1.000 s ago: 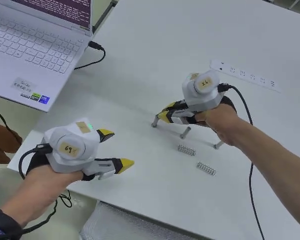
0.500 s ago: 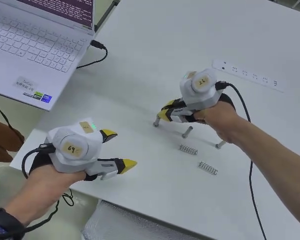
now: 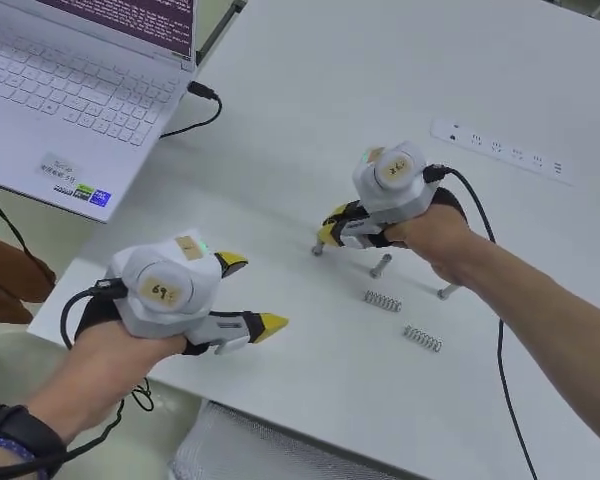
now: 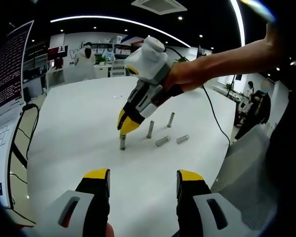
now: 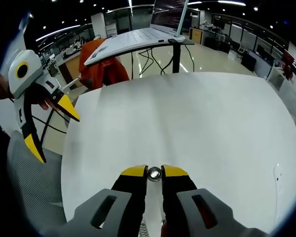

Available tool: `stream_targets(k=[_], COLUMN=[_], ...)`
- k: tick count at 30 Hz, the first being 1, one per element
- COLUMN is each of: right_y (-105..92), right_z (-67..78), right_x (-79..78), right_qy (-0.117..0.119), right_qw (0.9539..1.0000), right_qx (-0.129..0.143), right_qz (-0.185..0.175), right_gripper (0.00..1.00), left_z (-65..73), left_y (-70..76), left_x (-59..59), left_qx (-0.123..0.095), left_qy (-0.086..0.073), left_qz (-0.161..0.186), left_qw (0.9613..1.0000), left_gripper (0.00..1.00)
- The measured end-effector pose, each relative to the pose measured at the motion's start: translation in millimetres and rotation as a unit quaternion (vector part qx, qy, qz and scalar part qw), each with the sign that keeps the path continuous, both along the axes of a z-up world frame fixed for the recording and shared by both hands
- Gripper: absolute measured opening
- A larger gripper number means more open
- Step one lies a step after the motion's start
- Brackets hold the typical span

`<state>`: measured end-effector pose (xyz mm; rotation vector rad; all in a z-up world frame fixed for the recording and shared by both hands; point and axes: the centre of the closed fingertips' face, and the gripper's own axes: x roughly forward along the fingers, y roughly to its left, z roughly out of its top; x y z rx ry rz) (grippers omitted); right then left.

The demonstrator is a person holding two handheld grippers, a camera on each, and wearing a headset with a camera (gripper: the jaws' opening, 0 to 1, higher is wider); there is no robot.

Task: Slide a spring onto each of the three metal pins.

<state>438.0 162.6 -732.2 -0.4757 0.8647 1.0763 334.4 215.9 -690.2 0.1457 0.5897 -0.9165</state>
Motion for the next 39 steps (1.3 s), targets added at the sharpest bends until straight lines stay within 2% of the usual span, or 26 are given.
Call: stream_targets(k=[15,25,31,39], right_y=[5.7,0.6,-5.3,-15.7], right_z=[-16.0,-27.3,-24.9,-9.2], right_x=[-2.9,1.4,0.2,-4.2], right_qy=[0.007,0.009,0.009,-0.003], right_qw=[0.9999,0.9998,0.9997,0.9996], right_qx=[-0.011,-0.020,-0.021,-0.011], right_qz=[0.000,-0.003,-0.006,-0.026], right_gripper=[0.09,0.11,0.15,0.20], left_z=[-0.9,-1.3,-0.5,3.5], left_y=[3.5,4.7,3.2,2.3], left_x=[0.0,0.7,0.5,0.5], left_qx=[0.002,0.002,0.003,0.006], left_qy=[0.002,0.002,0.001,-0.001], left_qz=[0.002,0.006,0.005,0.003], left_qw=[1.0000,1.0000,1.0000,1.0000], left_gripper=[0.49,0.49,0.49,0.49])
